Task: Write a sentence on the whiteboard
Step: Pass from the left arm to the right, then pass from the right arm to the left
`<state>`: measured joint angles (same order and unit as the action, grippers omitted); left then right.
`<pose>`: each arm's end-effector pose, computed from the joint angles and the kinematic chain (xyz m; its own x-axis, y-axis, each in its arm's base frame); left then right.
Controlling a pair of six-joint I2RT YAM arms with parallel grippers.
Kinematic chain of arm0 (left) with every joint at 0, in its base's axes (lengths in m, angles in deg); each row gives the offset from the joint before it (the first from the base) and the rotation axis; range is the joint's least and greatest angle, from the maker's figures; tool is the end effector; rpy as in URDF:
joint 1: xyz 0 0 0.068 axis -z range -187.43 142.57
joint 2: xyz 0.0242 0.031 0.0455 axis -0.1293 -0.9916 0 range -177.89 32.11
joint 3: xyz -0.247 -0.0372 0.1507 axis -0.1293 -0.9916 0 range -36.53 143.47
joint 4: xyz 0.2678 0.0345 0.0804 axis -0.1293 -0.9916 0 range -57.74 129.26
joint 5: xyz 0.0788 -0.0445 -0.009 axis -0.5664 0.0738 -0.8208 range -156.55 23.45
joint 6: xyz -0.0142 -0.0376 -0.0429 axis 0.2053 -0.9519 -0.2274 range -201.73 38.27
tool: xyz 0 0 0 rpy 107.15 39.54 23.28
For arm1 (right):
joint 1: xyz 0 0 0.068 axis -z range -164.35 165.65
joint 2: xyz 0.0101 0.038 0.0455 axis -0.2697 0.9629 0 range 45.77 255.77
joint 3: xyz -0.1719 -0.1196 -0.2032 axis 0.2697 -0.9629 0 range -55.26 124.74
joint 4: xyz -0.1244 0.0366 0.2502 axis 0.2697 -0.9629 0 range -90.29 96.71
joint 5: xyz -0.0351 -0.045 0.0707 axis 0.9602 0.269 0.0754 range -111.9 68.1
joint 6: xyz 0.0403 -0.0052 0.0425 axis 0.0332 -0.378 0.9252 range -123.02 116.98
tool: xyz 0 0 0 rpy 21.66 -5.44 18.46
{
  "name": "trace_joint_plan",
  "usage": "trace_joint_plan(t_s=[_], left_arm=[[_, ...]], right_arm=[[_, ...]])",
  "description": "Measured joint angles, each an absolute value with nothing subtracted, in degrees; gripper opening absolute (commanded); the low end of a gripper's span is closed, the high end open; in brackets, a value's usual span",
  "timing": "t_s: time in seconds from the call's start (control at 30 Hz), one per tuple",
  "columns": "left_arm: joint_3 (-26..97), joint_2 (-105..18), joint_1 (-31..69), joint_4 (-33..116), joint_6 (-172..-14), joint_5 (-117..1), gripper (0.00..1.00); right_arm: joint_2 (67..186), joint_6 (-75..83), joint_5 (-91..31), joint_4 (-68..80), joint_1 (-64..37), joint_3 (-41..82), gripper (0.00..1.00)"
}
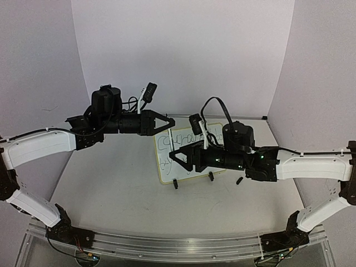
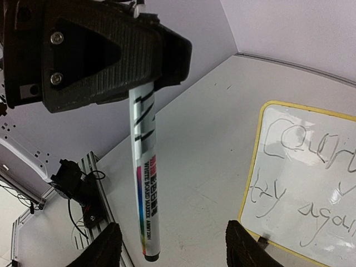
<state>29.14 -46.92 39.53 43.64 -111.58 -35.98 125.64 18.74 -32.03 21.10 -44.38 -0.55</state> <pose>0.2220 -0.2696 0.3714 -0.5762 -0.0109 -0.8172 0.7902 0.2480 -0.5604 0.1687 0.3076 0.3119 -0.4348 -0.0235 -0.9002 -0.8376 0.3777 0.3947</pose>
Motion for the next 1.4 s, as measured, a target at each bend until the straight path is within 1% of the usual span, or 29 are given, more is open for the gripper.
trace_joint_plan(t_s=[0.03,0.17,0.27,0.4,0.5,0.53,0.6,0.63,0.73,0.8,0.93,1.1,1.2,1.4], left_arm=[[29.14,-46.92,39.53,43.64,-111.60,-35.91,0.00],[29.14,-46.92,39.53,43.66,-111.60,-35.34,0.00],[29.13,-46.92,39.51,43.63,-111.56,-35.19,0.00],[29.13,-46.94,39.49,43.74,-111.57,-35.20,0.00],[29.12,-46.93,39.37,43.83,-111.72,-35.21,0.02],[29.14,-46.92,39.36,43.86,-111.73,-35.22,0.09],[29.14,-46.94,39.36,43.86,-111.72,-35.22,0.31],[29.12,-46.94,39.36,43.86,-111.75,-35.23,0.40],[29.05,-46.93,39.42,43.76,-111.92,-34.63,0.57],[28.88,-46.94,39.47,43.78,-111.87,-33.88,0.63],[28.40,-47.02,39.51,43.95,-112.28,-32.14,0.67],[27.14,-47.62,39.53,45.37,-113.39,-30.15,0.67],[27.01,-48.67,39.56,45.99,-114.06,-29.23,0.64],[26.80,-50.48,39.74,47.93,-115.57,-28.55,0.54]], right_arm=[[126.10,18.76,-32.83,21.15,-44.38,-0.33,0.51],[128.03,19.32,-35.31,21.16,-44.38,0.31,0.26],[129.00,19.93,-36.38,21.38,-44.38,0.53,0.13],[129.15,20.40,-36.76,22.76,-44.39,0.51,0.01],[129.15,20.26,-36.61,23.57,-44.49,0.39,0.00],[129.15,20.24,-36.49,23.82,-44.49,0.27,0.00],[129.15,20.21,-36.13,24.58,-44.52,-0.16,0.00],[129.15,20.25,-35.85,25.19,-44.53,-0.48,0.00],[128.91,20.95,-33.35,27.54,-44.42,-1.79,0.00],[128.65,21.43,-31.34,29.12,-44.29,-2.76,0.00],[128.32,22.41,-28.08,31.13,-44.12,-4.01,0.00],[128.25,22.89,-26.58,32.86,-44.12,-4.10,0.00],[128.25,23.05,-26.43,33.40,-44.12,-4.10,0.00],[128.25,23.42,-26.58,33.95,-44.12,-4.10,0.00]])
